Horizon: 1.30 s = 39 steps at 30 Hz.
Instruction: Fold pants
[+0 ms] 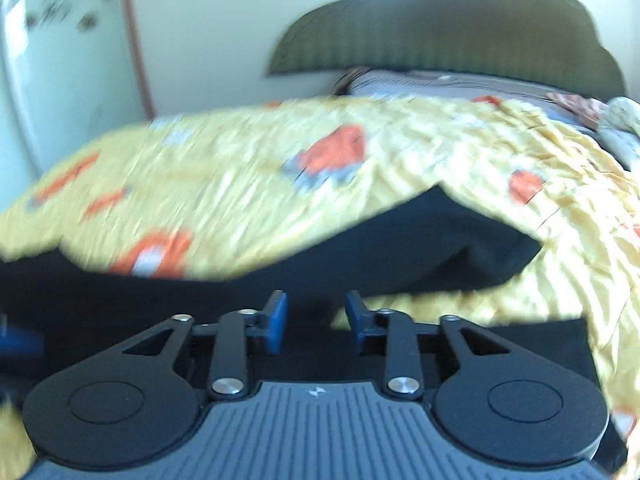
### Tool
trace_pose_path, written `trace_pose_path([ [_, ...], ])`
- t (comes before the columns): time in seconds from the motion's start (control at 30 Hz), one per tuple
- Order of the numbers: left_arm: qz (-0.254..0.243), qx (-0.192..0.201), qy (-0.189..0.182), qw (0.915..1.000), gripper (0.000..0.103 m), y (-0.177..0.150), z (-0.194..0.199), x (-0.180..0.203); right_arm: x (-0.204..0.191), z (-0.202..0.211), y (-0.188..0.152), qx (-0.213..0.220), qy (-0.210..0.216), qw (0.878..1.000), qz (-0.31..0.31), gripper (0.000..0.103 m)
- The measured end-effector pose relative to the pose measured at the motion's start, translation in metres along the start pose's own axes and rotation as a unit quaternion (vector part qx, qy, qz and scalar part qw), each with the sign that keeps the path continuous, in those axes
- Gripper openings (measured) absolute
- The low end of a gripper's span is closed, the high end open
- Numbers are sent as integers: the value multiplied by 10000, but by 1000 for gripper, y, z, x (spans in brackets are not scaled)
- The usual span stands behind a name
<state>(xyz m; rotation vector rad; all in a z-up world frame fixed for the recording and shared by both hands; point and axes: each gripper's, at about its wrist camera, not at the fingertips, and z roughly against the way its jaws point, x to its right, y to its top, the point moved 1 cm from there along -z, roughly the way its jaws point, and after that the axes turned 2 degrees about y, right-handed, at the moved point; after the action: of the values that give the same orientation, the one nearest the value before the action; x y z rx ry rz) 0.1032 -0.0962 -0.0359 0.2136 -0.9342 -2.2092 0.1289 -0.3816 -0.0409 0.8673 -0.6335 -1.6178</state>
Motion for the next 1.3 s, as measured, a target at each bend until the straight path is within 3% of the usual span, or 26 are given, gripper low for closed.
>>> trace_pose_path([
  [0.03, 1, 6, -12, 10000, 64, 3, -1, 1, 10, -11, 15, 101, -123, 9998, -134, 76],
  [0.07, 24, 12, -34, 10000, 64, 5, -3, 2, 20, -23, 30, 168, -298, 9991, -242, 80],
  [0.17, 83, 30, -48, 9999, 62, 8, -7, 4, 40, -75, 62, -12, -823, 9959, -362, 78],
  [0.23, 95, 57, 27, 9999, 50, 9, -8, 6, 52, -113, 71, -321, -1191, 9908, -566, 78],
  [0.27, 92, 65, 37, 9999, 47, 10, -9, 7, 57, -129, 71, -512, -1341, 9883, -520, 76],
  [0.3, 83, 74, 24, 9999, 44, 10, -10, 7, 60, -142, 68, -649, -1460, 9863, -405, 64],
  [0.33, 81, 91, 20, 9999, 42, 11, -10, 8, 63, -146, 65, -582, -1512, 9863, -313, 44],
  [0.4, 60, 122, 45, 9999, 39, 12, -11, 9, 66, -134, 64, -403, -1502, 9870, -408, 7],
  [0.6, -70, 197, 29, 9998, 39, 13, -14, 17, 82, -30, 41, 680, -1163, 9859, -996, 6],
  [0.7, -180, 234, 88, 9995, 39, 12, -15, 23, 104, 29, 17, 1021, -982, 9758, -1666, 6],
  [0.83, -340, 251, 249, 9988, 39, 13, -19, 29, 139, 75, -35, 1082, -759, 9535, -2708, 6],
  [0.93, -490, 232, 405, 9977, 36, 15, -23, 35, 160, 79, -70, 963, -587, 9366, -3317, 7],
  [1.03, -639, 230, 471, 9966, 34, 16, -25, 42, 173, 70, -89, 924, -117, 9155, -3914, 8],
  [1.13, -803, 264, 611, 9945, 34, 14, -27, 48, 182, 60, -99, 949, 156, 8910, -4437, 22],
  [1.17, -850, 282, 654, 9938, 33, 13, -27, 50, 183, 56, -100, 976, 266, 8859, -4527, 23],
  [1.2, -887, 295, 689, 9932, 31, 12, -28, 51, 183, 55, -100, 1034, 311, 8840, -4548, 23],
  [1.23, -931, 303, 743, 9924, 20, 12, -29, 53, 182, 54, -99, 1052, 298, 8864, -4499, 23],
  [1.3, -957, 313, 734, 9922, 13, 12, -29, 55, 178, 51, -94, 1053, 231, 8960, -4307, 22],
])
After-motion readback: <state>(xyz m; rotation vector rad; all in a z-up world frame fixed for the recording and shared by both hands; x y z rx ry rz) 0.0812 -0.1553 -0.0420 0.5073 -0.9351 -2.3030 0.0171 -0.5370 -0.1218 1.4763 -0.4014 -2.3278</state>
